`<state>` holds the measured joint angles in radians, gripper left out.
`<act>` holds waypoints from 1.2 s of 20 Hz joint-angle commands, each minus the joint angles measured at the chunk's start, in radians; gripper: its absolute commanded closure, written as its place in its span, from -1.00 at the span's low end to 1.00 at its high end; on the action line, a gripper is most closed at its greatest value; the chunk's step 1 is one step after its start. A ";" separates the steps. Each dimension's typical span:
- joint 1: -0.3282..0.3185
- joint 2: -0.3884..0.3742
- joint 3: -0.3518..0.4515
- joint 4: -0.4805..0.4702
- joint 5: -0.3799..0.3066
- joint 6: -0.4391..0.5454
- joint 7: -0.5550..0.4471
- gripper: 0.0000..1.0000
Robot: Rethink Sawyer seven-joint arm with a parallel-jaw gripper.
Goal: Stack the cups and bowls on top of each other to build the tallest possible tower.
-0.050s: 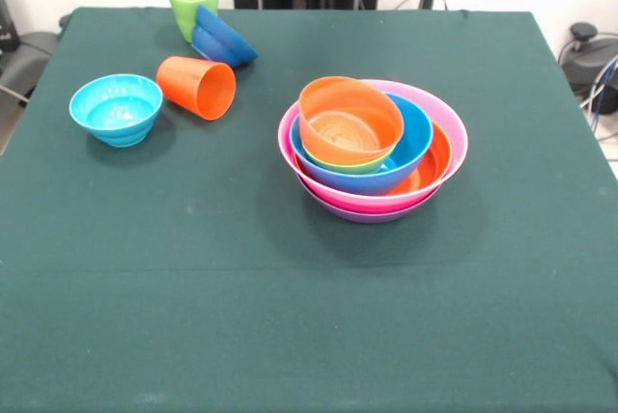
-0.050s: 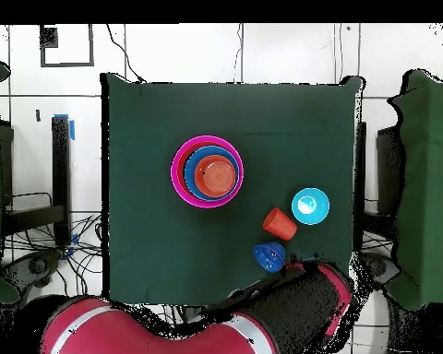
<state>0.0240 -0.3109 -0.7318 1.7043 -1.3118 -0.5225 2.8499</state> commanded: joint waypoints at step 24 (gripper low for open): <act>0.077 0.045 0.009 0.022 -0.270 0.014 0.179 -1.00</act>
<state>0.0845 -0.2804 -0.7678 1.7043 -1.5217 -0.4667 2.8524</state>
